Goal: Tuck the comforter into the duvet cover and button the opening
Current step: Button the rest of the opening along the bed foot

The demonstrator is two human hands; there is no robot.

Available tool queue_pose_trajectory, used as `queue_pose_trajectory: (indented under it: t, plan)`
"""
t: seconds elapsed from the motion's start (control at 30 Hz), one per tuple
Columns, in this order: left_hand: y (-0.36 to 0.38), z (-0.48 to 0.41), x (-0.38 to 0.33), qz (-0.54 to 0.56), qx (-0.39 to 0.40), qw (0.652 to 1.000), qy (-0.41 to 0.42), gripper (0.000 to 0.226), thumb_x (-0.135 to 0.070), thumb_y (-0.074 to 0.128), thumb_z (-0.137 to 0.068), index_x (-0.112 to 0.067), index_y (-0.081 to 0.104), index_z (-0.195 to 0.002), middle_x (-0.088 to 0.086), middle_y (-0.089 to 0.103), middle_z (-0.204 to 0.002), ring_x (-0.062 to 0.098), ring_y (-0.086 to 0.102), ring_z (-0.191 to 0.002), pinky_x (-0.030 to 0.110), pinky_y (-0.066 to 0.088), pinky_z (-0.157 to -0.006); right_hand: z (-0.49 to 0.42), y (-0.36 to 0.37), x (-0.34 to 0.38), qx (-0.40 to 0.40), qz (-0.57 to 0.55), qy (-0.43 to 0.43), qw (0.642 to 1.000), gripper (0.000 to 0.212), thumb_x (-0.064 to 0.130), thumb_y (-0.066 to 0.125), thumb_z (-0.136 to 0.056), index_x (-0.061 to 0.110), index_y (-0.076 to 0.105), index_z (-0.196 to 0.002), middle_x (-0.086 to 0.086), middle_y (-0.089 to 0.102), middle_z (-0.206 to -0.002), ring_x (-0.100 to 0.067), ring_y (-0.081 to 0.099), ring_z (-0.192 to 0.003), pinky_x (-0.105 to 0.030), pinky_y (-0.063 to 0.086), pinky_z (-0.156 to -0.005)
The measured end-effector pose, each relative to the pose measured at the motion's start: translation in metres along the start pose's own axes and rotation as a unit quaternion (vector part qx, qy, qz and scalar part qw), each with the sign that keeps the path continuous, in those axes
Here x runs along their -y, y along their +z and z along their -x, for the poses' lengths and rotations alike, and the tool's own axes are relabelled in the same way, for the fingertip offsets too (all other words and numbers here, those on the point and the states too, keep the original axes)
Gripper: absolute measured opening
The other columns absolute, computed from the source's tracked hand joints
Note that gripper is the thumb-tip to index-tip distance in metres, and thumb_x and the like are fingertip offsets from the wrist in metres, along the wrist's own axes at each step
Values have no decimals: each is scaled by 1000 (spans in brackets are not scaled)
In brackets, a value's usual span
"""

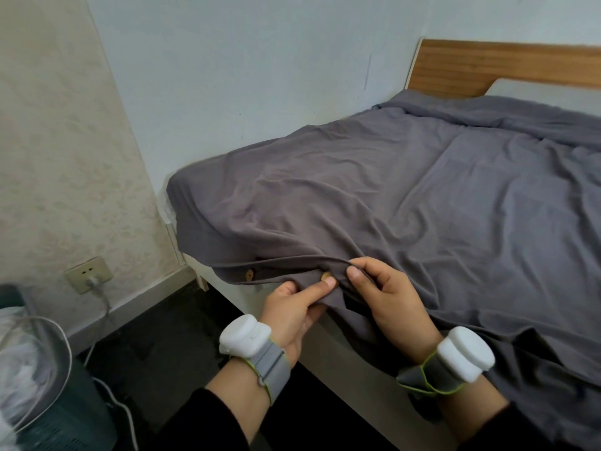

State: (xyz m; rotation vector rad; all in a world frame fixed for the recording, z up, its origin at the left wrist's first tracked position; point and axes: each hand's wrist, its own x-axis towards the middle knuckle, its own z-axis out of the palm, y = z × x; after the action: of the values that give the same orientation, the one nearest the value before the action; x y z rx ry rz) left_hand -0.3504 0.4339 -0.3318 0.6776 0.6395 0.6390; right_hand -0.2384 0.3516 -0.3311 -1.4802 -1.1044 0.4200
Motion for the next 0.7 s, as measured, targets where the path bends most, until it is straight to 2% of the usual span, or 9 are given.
queue_pose_trajectory:
  t: [0.17,0.27,0.37,0.53,0.7]
  plan:
    - [-1,1,-2,-18,18,1000,-2,15,3,66,-79,-4,69,-92,4,77,-79,9,73,-71,17,56,-60,2,-3,4,-15,-12,0,1000,21,19,60,-90,32,75,-84,18,75,-86,7,65,-83,-5,45,-75]
    - [0,2,-3,-19,24,999,-10,13,2,68,-76,-6,70,-85,3,77,-76,8,73,-69,16,55,-57,-1,-7,1,-60,12,14,998,19,17,57,-92,22,72,-82,16,70,-73,8,59,-72,-5,43,-72]
    - [0,2,-3,-17,17,1000,-16,12,4,67,-77,-5,70,-84,3,77,-74,8,73,-67,16,55,-56,-2,-8,0,-42,9,35,998,20,17,51,-95,13,67,-84,13,61,-71,3,52,-68,-10,43,-69]
    - [-1,0,-2,-44,10,999,-13,11,4,66,-78,-4,69,-86,5,77,-74,9,73,-67,17,56,-57,1,-4,5,-8,-11,52,999,15,24,62,-89,14,69,-80,11,65,-68,2,56,-66,-12,46,-66]
    - [0,-1,0,-50,12,999,-11,11,3,67,-77,-6,71,-82,6,77,-77,11,73,-69,19,58,-60,-2,-8,3,-44,19,48,998,12,17,61,-89,11,67,-81,6,64,-69,2,55,-64,-12,45,-64]
